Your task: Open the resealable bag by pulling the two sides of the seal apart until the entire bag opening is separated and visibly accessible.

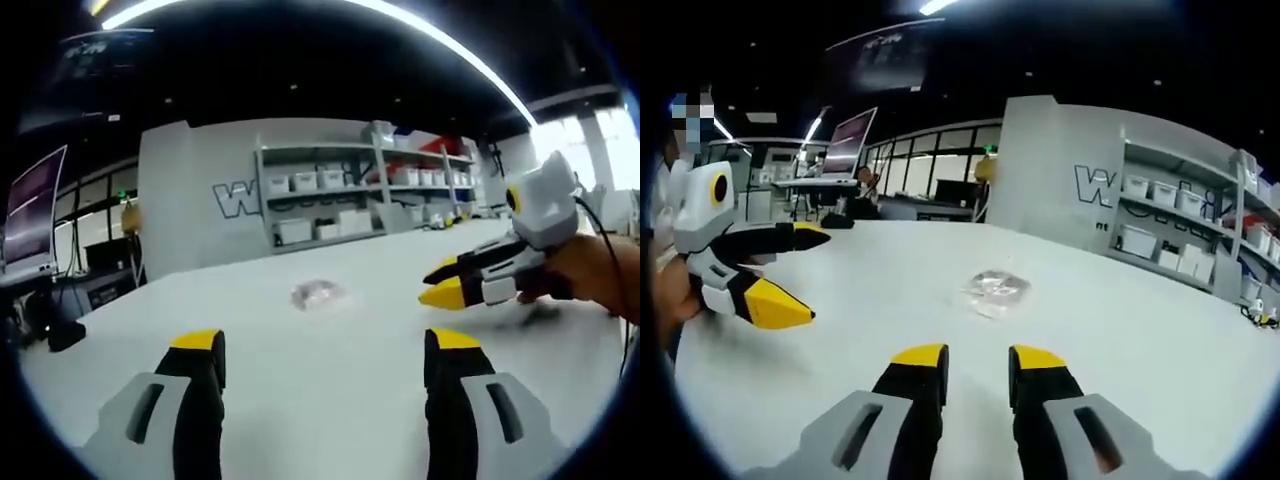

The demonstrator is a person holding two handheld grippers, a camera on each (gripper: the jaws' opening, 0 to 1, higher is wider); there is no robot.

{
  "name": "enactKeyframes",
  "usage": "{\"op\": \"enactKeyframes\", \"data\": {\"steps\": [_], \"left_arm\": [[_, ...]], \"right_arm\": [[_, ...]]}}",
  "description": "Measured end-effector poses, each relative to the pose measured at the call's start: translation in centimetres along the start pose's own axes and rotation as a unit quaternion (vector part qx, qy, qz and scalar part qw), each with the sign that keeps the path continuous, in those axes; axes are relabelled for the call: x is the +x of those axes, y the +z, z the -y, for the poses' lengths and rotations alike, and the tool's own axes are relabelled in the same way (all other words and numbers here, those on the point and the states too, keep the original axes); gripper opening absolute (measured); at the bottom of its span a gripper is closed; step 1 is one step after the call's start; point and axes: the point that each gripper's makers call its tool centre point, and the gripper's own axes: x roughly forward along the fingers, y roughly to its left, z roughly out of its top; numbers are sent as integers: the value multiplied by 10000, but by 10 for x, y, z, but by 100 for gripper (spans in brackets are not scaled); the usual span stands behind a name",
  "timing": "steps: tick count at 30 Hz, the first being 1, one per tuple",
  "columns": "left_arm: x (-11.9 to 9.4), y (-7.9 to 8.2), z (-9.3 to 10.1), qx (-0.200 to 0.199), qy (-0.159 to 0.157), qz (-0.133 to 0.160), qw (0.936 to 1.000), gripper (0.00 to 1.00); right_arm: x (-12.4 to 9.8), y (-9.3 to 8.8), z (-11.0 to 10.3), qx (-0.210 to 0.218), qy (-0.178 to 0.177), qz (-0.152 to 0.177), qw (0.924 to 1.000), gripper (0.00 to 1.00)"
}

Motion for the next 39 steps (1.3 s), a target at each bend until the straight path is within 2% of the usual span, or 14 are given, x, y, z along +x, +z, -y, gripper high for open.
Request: {"op": "enactKeyframes", "data": {"steps": [8,26,39], "left_arm": [[0,0,0,-20,3,10,10000,81],[0,-3,0,-40,8,-60,10000,81],[1,-4,0,-42,9,-89,10000,81]], "right_arm": [[5,3,7,78,-52,114,9999,21],[23,-2,14,-27,0,-52,10000,17],[47,0,22,-42,10,-104,9999,16]]}}
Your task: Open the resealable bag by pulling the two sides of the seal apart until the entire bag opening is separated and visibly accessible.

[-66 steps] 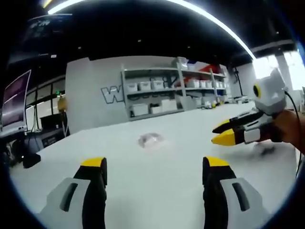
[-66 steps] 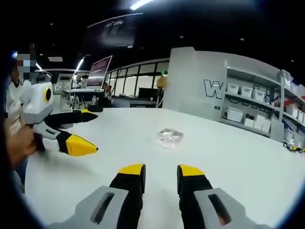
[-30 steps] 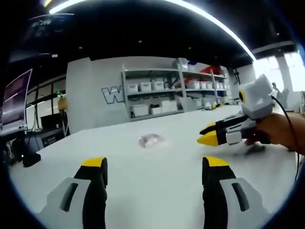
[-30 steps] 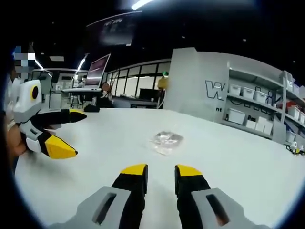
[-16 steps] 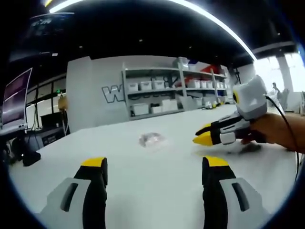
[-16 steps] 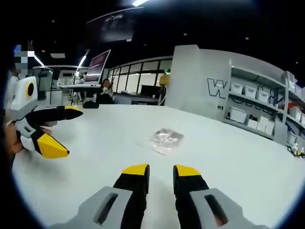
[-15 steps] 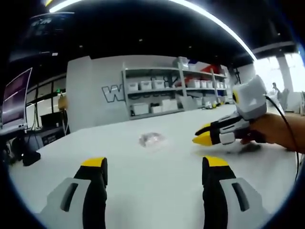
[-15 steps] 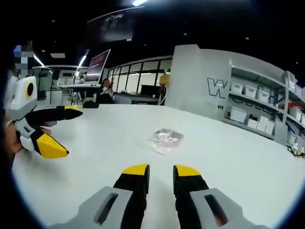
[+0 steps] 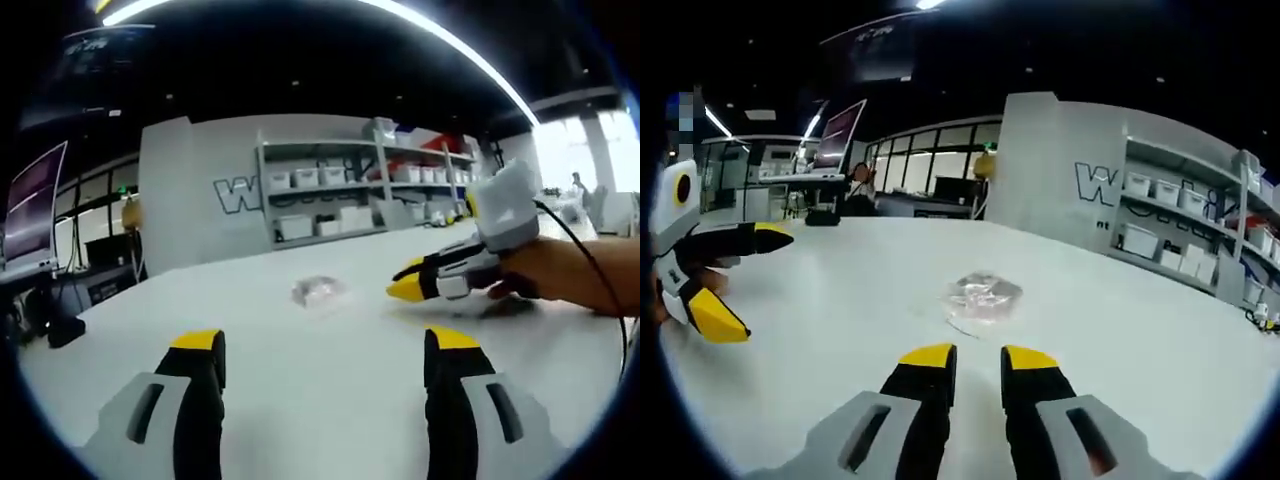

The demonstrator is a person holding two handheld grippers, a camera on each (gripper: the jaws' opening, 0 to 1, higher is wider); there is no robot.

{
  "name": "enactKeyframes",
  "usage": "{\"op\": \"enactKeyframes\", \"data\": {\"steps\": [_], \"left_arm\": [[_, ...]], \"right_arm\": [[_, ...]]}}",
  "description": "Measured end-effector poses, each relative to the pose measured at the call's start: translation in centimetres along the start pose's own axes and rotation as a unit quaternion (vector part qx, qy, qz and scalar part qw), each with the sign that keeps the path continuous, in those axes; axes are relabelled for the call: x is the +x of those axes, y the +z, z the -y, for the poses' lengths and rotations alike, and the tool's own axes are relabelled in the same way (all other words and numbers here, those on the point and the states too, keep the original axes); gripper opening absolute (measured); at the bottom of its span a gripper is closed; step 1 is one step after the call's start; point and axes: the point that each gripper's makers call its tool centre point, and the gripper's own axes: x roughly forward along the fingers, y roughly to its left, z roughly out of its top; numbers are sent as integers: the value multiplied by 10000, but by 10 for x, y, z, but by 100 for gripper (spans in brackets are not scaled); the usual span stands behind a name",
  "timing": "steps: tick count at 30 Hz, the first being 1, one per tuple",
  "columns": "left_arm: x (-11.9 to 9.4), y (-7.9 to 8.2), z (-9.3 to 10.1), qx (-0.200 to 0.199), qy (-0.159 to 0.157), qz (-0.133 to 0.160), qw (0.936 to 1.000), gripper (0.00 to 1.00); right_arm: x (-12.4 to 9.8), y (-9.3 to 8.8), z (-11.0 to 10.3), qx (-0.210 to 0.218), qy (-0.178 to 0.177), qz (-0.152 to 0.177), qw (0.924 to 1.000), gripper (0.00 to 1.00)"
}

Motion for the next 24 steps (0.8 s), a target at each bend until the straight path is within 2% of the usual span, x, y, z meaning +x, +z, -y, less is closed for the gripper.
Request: {"op": "enactKeyframes", "data": {"steps": [16,24], "left_arm": [[0,0,1,2,-23,-15,10000,81],[0,-1,2,1,-29,-20,10000,81]], "right_arm": [[14,0,-4,-78,114,-63,9999,15],[29,5,-16,-226,235,-92,9994,16]]}}
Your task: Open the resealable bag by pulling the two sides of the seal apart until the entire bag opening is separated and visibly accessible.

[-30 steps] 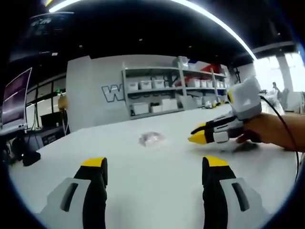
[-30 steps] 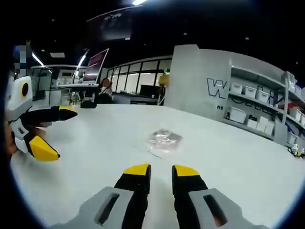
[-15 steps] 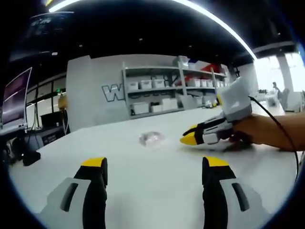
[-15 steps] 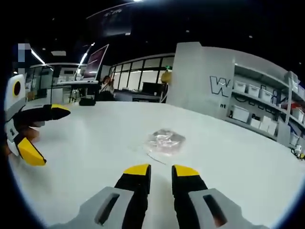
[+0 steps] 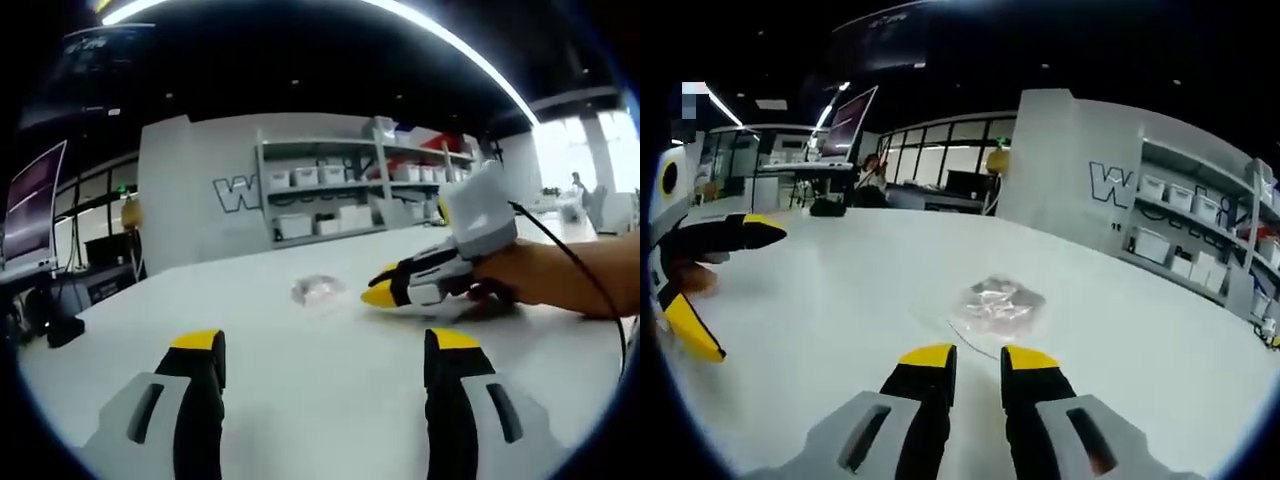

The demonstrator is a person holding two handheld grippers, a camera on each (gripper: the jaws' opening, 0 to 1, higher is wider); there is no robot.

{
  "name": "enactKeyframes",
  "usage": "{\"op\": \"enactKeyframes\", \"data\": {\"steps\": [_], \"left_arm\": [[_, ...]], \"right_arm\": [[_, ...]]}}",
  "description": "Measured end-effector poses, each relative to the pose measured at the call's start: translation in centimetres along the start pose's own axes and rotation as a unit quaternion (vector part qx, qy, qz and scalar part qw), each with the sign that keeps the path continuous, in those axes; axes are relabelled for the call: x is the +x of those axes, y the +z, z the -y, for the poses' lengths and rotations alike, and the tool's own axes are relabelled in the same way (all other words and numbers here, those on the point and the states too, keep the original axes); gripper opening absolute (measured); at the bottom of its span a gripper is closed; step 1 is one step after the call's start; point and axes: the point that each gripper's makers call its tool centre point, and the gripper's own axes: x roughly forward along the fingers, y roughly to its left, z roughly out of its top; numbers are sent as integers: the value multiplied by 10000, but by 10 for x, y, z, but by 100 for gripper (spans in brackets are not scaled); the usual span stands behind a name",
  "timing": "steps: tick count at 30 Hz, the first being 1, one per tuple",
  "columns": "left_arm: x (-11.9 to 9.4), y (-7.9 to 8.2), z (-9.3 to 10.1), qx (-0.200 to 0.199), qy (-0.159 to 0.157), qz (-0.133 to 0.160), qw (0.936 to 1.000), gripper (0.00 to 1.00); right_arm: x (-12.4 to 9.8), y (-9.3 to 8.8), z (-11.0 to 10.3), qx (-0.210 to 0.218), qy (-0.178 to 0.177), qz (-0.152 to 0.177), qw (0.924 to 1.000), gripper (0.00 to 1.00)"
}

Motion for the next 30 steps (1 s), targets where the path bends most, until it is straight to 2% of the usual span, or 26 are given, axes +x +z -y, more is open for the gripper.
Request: {"op": "enactKeyframes", "data": {"steps": [10,30], "left_arm": [[1,-1,1,14,-22,-19,10000,81],[2,-1,2,12,-35,-23,10000,81]], "right_arm": [[18,4,-10,-263,53,-79,9996,21],[29,1,-5,-505,-64,-194,9985,24]]}}
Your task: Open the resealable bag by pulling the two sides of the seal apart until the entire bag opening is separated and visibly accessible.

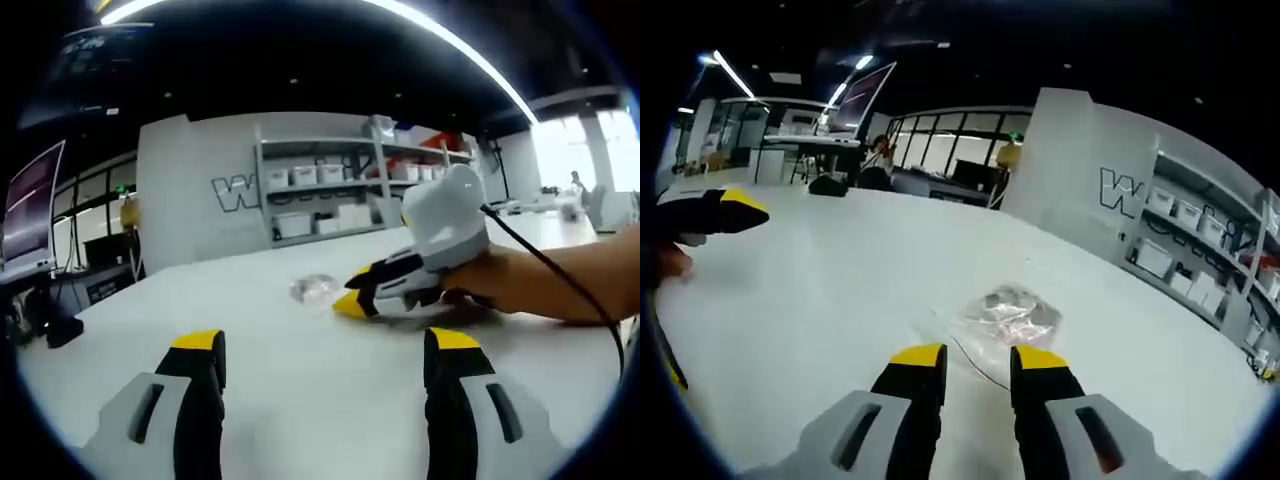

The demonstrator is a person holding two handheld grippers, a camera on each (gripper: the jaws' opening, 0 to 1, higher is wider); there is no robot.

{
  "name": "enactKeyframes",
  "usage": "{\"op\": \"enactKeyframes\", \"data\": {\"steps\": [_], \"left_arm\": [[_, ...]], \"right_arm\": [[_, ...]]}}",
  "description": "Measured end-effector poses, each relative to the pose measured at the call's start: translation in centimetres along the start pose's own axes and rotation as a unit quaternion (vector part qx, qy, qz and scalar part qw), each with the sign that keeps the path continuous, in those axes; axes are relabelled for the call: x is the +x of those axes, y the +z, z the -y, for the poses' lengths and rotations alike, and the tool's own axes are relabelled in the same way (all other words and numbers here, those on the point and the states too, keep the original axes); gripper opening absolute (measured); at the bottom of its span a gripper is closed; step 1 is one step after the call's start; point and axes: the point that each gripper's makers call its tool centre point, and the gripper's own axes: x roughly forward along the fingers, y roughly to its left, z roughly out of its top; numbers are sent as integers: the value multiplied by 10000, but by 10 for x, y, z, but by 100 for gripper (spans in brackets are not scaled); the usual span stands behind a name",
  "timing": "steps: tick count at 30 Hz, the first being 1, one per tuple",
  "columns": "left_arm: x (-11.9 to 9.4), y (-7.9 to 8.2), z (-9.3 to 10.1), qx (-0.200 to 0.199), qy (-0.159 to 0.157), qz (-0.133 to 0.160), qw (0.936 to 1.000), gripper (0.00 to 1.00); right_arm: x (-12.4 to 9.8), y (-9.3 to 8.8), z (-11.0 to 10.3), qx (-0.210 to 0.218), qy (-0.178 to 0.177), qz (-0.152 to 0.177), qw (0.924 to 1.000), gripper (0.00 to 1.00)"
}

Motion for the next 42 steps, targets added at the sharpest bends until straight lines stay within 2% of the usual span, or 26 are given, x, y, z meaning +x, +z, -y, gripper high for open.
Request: {"op": "enactKeyframes", "data": {"steps": [8,17,24,29,33,39,42], "left_arm": [[0,0,-1,0,11,-10,10000,81],[-1,0,-1,8,22,-21,10000,80],[-1,0,0,17,25,-32,10000,80],[-1,-1,-1,17,31,-44,10000,80],[-1,-1,-1,14,40,-47,10000,80],[-1,-1,-1,17,52,-59,10000,80],[-1,-2,-2,19,56,-60,10000,80]], "right_arm": [[4,-3,10,-91,-156,-33,9998,24],[-2,-2,26,-133,-462,48,9988,24],[-1,-3,30,-426,-519,-2,9977,22],[4,-9,29,-814,-417,-153,9957,11],[4,-9,33,-913,-477,-147,9946,11],[4,-4,35,-898,-513,-3,9946,6],[5,-4,36,-751,-463,3,9961,1]]}}
